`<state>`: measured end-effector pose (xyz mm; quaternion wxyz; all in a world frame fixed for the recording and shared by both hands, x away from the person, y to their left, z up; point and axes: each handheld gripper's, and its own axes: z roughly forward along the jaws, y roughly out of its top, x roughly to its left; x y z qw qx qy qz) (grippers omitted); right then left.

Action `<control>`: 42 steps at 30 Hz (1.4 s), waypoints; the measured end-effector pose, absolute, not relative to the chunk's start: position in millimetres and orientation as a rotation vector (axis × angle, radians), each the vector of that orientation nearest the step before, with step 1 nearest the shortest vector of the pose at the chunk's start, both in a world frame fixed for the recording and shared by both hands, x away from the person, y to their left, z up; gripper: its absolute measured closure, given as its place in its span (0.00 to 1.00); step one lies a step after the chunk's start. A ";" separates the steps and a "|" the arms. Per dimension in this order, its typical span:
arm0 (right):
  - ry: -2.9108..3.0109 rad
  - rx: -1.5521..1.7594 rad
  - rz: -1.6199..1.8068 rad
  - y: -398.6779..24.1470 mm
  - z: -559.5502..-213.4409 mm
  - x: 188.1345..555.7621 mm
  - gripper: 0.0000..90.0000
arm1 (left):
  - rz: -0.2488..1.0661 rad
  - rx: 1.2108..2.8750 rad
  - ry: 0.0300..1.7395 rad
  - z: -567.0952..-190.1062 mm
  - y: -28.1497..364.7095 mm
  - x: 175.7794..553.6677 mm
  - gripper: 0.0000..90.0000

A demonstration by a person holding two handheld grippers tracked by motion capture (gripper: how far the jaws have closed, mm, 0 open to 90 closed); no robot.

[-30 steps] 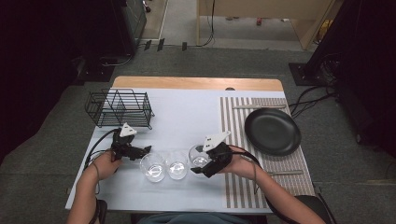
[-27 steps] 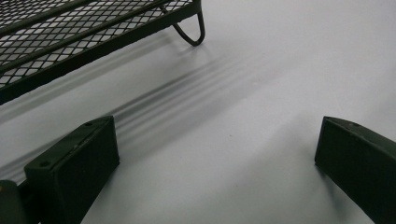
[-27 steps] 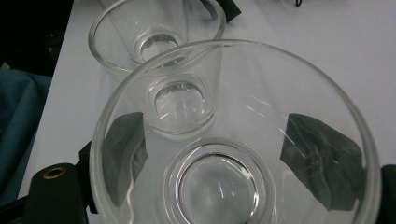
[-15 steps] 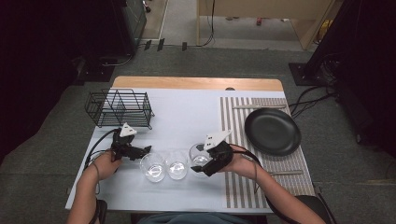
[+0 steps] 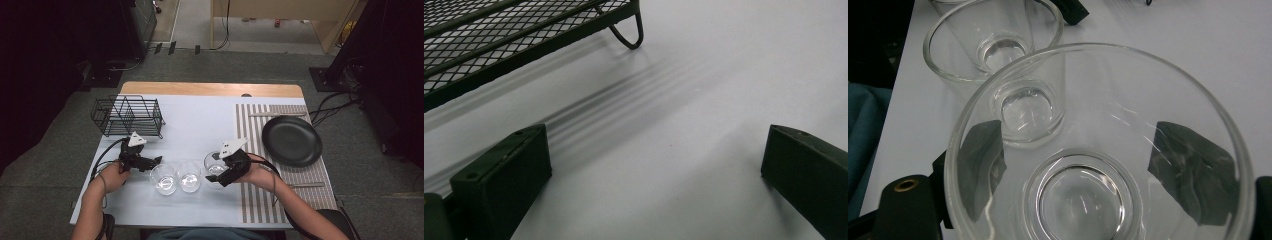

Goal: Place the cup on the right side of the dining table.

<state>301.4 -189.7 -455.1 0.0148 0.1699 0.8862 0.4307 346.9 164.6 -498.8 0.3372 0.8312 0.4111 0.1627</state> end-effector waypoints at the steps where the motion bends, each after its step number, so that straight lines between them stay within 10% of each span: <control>1: 2.757 0.531 1.341 -189.8 -455.0 301.7 0.22 | 0.424 2.167 1.072 -498.8 164.6 346.9 0.00; 42: 2.689 0.635 1.304 -194.4 -456.2 310.6 0.22 | 0.424 2.169 1.071 -498.7 164.6 346.9 0.00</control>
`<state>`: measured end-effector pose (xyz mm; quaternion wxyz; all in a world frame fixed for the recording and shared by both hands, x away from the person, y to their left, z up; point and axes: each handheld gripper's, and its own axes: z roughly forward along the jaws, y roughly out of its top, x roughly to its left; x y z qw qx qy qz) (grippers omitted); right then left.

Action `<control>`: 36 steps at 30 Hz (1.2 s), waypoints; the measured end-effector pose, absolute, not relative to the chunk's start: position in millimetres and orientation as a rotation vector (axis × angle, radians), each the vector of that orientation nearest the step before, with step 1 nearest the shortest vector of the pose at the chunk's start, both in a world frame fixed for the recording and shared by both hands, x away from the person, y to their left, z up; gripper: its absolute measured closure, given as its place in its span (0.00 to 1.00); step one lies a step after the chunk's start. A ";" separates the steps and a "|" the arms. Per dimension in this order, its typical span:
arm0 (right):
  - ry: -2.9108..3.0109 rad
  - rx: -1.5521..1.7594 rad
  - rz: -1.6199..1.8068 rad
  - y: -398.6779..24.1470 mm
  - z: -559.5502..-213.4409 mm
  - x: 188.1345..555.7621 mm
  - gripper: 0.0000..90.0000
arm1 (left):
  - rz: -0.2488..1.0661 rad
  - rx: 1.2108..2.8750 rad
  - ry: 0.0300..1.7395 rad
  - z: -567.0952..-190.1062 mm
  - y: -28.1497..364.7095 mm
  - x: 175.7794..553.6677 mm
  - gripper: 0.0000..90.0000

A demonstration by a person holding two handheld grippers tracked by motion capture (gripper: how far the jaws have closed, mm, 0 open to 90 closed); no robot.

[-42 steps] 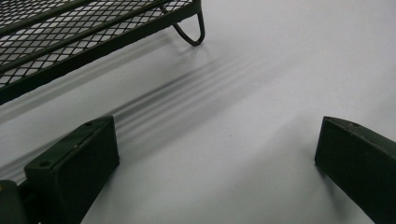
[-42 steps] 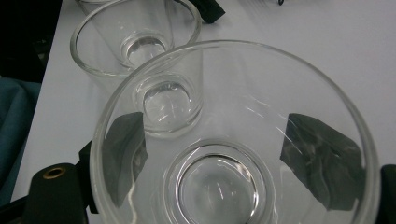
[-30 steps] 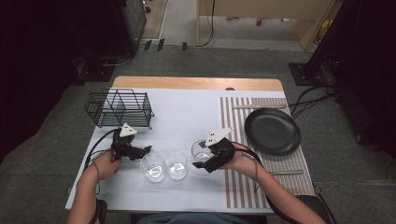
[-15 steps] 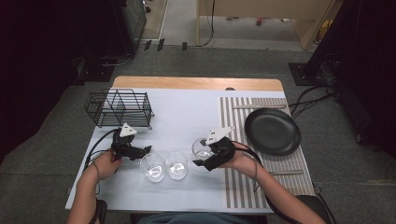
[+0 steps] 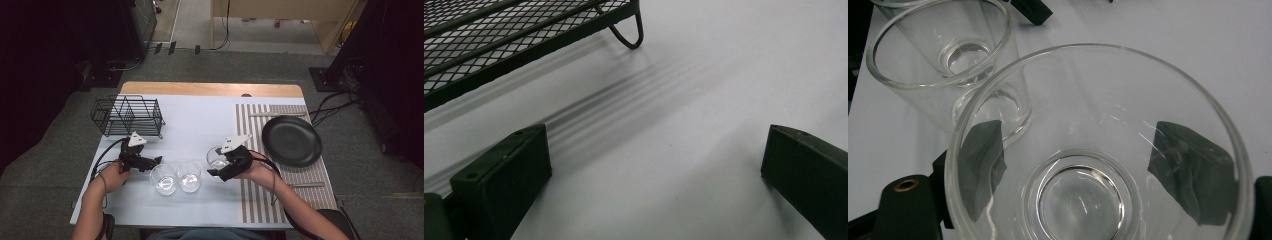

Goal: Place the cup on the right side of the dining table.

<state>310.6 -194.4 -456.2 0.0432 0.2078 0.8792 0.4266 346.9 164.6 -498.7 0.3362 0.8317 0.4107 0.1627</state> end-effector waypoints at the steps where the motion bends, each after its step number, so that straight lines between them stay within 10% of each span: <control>1: 2.688 0.638 1.304 -194.5 -456.2 310.7 0.22 | 0.424 2.168 1.071 -498.7 164.6 346.9 0.00; 36: 2.645 0.700 1.278 -197.6 -459.2 318.7 0.22 | 0.424 2.169 1.071 -498.7 164.6 346.9 0.00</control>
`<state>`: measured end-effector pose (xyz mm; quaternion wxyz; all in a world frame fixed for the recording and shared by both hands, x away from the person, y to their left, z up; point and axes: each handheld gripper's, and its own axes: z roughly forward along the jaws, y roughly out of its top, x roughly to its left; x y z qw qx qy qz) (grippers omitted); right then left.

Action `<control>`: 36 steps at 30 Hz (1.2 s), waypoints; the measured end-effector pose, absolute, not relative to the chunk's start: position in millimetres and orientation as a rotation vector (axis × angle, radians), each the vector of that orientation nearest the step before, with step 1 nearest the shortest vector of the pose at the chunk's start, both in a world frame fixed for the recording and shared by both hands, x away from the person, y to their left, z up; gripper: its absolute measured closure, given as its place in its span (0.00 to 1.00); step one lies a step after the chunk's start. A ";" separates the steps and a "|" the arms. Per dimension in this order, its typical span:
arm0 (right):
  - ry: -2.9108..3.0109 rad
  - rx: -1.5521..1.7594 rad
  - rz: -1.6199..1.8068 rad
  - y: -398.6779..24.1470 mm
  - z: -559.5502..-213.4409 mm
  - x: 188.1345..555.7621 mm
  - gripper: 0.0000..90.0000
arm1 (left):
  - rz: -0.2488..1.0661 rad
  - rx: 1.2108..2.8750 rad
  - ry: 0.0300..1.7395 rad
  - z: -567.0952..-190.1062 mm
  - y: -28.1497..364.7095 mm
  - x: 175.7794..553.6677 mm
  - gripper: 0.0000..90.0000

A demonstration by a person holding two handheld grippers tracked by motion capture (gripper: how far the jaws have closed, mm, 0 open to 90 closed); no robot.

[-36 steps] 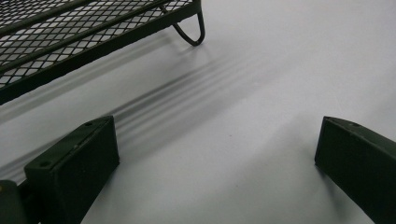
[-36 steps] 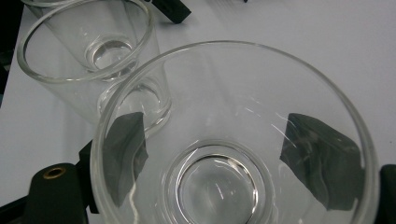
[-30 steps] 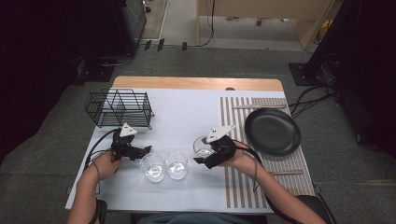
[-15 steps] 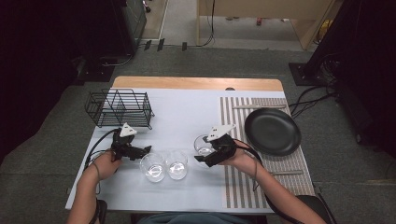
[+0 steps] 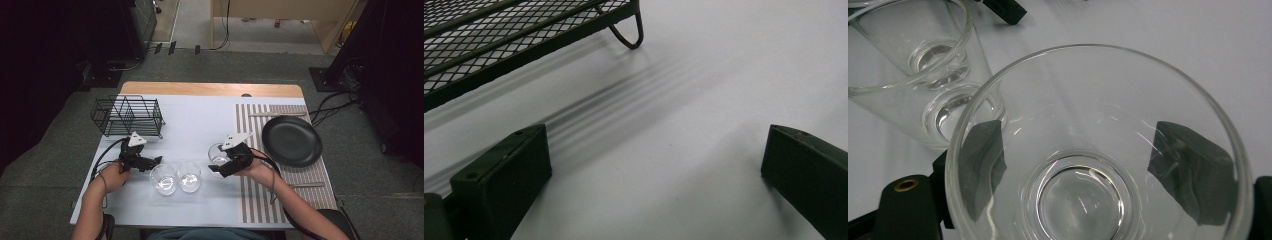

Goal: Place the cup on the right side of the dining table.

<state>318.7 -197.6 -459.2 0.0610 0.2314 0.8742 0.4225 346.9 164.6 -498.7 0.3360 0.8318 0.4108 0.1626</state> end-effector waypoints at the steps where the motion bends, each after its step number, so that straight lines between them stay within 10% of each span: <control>1: 2.643 0.701 1.277 -197.7 -459.3 319.0 0.22 | 0.424 2.169 1.071 -498.7 164.6 346.9 0.00; 36: 2.604 0.748 1.262 -201.0 -460.6 327.9 0.22 | 0.424 2.170 1.071 -498.7 164.5 346.9 0.00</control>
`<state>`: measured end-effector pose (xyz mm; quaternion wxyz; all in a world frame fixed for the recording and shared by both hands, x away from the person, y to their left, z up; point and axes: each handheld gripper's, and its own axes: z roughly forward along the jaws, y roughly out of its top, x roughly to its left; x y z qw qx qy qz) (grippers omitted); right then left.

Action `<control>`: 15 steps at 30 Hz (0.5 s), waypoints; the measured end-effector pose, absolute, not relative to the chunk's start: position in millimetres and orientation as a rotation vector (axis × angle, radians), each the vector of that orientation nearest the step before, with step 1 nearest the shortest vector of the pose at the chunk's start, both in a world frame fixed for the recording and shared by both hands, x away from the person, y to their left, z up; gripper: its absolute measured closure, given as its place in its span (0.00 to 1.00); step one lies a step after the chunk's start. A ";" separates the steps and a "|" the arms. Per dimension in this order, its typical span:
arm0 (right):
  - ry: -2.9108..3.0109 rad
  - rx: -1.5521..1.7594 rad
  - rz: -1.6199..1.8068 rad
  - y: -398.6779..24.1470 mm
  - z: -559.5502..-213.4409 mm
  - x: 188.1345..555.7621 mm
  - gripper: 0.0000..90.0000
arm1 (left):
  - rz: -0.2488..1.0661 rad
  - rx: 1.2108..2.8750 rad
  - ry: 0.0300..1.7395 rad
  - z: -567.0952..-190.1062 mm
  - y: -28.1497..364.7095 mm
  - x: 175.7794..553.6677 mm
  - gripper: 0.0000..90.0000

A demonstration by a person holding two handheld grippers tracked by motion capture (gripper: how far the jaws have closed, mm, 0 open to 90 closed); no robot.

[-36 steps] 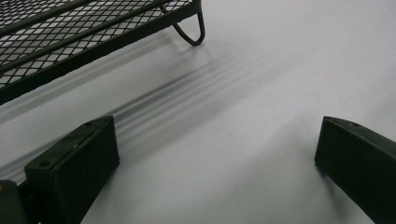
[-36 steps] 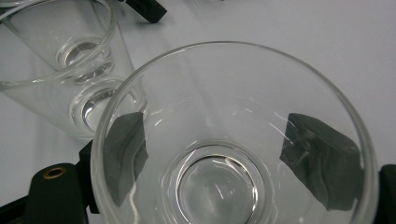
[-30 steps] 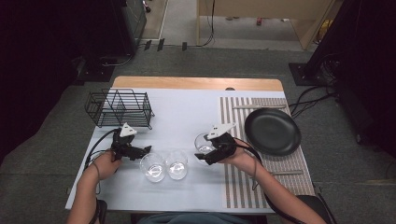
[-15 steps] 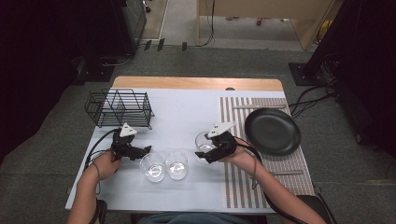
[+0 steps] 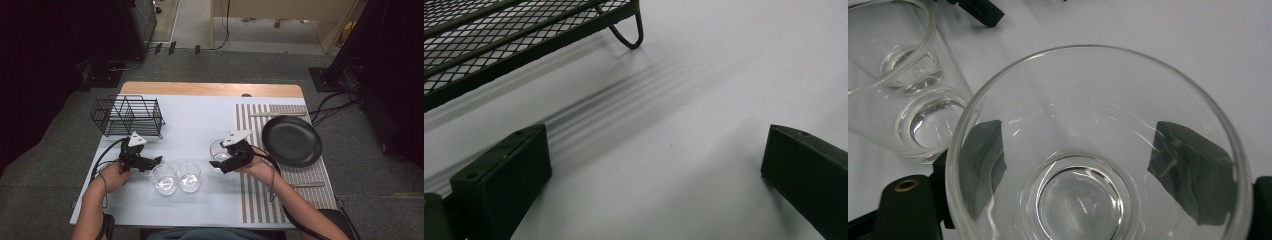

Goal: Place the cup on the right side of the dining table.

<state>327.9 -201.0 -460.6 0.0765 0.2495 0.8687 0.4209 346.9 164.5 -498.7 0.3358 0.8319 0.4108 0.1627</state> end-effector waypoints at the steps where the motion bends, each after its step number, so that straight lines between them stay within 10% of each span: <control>1: 2.601 0.751 1.261 -201.4 -460.9 328.6 0.22 | 0.425 2.170 1.072 -498.6 164.5 346.9 0.00; 15: 2.581 0.778 1.254 -205.4 -461.8 334.3 0.22 | 0.424 2.169 1.072 -498.7 164.5 346.9 0.00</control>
